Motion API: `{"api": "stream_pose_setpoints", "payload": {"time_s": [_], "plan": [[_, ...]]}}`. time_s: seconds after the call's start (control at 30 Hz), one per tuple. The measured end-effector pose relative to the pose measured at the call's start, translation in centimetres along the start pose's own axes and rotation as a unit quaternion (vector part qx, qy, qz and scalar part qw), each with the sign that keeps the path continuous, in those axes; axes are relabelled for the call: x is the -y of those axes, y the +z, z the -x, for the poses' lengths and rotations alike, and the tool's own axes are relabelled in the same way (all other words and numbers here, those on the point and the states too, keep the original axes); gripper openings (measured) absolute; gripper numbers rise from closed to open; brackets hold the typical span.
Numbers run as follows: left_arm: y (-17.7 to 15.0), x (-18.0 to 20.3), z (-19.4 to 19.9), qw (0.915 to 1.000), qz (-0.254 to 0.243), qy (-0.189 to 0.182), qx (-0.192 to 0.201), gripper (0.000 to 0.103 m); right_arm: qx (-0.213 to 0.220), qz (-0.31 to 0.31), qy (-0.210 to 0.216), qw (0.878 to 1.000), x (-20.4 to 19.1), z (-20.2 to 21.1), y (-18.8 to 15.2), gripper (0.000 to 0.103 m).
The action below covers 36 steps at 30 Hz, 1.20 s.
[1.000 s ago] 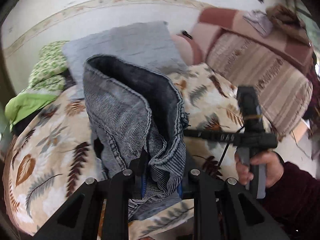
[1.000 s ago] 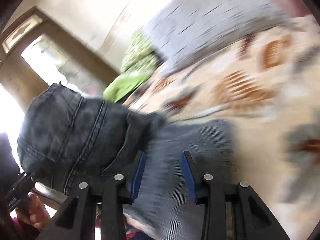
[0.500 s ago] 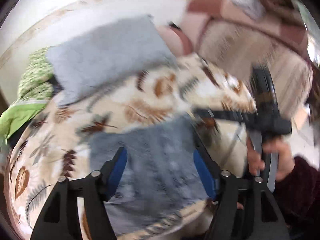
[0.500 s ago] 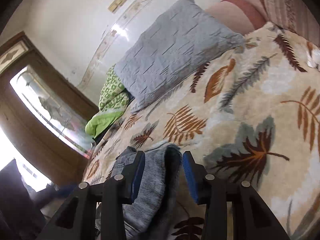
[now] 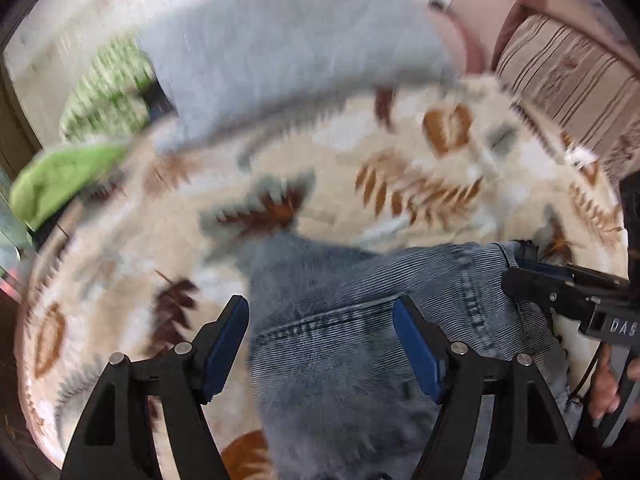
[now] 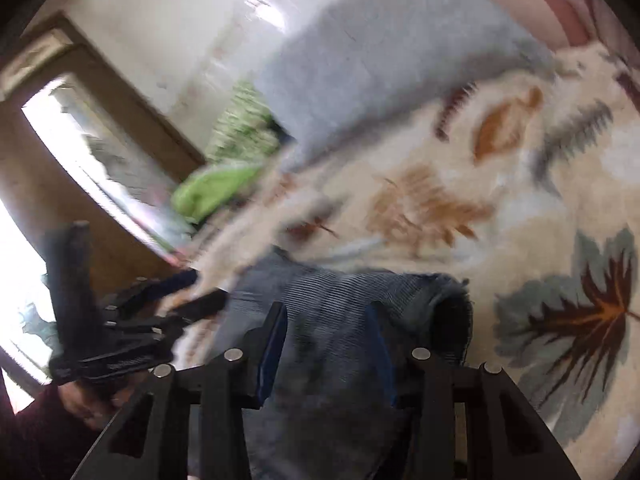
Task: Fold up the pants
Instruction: 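Lower the folded jeans onto the bed and press flat with both grippers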
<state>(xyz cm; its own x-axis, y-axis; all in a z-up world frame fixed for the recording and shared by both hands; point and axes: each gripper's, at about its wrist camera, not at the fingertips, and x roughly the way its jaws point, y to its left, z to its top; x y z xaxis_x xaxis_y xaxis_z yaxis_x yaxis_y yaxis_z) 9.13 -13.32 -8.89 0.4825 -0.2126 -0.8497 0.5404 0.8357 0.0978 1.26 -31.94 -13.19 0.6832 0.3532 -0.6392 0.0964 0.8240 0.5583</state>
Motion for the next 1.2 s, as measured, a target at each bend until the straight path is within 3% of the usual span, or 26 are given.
{"api": "stream_pose_setpoints", "payload": {"time_s": [0.03,0.07,0.13,0.33,0.4,0.53,0.67,0.73,0.8,0.83,0.9,1.0,1.1,1.2], "plan": [[-0.1,0.2,-2.1,0.9993,-0.002,0.010,-0.037,0.077,-0.007,-0.028,0.001,1.000,1.4,-0.8,-0.2,0.059],[-0.3,0.4,-3.3,0.9986,-0.006,0.015,-0.050,0.079,-0.007,-0.067,0.034,0.997,2.9,-1.1,-0.3,0.061],[-0.6,0.5,-3.5,0.9989,-0.007,0.031,-0.035,0.085,-0.015,-0.089,0.051,0.995,3.7,-1.2,-0.1,0.061],[-1.6,-1.1,-0.9,0.9989,0.027,0.011,-0.035,0.085,0.014,0.010,-0.007,1.000,-0.2,1.2,-0.6,0.062],[-3.1,-1.8,1.5,0.9993,0.037,0.005,-0.009,0.085,0.036,0.046,-0.005,0.998,-1.8,3.1,-1.3,0.062],[-6.1,-1.6,5.1,0.9996,0.007,0.001,0.028,0.085,0.046,0.090,0.004,0.995,-4.3,5.6,-2.7,0.062],[-9.7,0.0,5.8,0.9990,-0.036,-0.017,0.019,0.085,0.006,0.105,0.015,0.994,-5.7,5.6,-5.3,0.062],[-11.2,0.6,4.0,0.9988,-0.049,-0.006,-0.009,0.085,-0.036,0.122,-0.027,0.992,-6.0,4.2,-7.0,0.062],[-11.5,0.2,2.7,0.9997,-0.014,-0.015,-0.014,0.090,-0.079,0.150,-0.081,0.982,-5.8,2.1,-8.7,0.063],[-11.3,-0.4,2.4,0.9994,0.014,-0.022,-0.022,0.091,-0.068,0.157,-0.084,0.982,-5.9,2.2,-8.9,0.063],[-10.9,-1.1,2.1,0.9976,0.038,-0.042,-0.039,0.091,-0.072,0.141,-0.076,0.984,-5.7,2.6,-8.6,0.064],[-10.7,-1.6,3.0,0.9980,0.033,-0.046,-0.027,0.091,-0.066,0.094,-0.040,0.993,-4.5,3.8,-8.0,0.064],[-10.5,-2.4,4.7,0.9988,0.037,-0.030,0.007,0.090,-0.018,0.068,-0.017,0.997,-3.9,5.9,-7.0,0.064],[-9.8,-4.3,5.8,0.9960,0.067,-0.053,0.027,0.090,0.022,0.030,-0.003,0.999,-2.4,8.0,-6.2,0.064]]}}
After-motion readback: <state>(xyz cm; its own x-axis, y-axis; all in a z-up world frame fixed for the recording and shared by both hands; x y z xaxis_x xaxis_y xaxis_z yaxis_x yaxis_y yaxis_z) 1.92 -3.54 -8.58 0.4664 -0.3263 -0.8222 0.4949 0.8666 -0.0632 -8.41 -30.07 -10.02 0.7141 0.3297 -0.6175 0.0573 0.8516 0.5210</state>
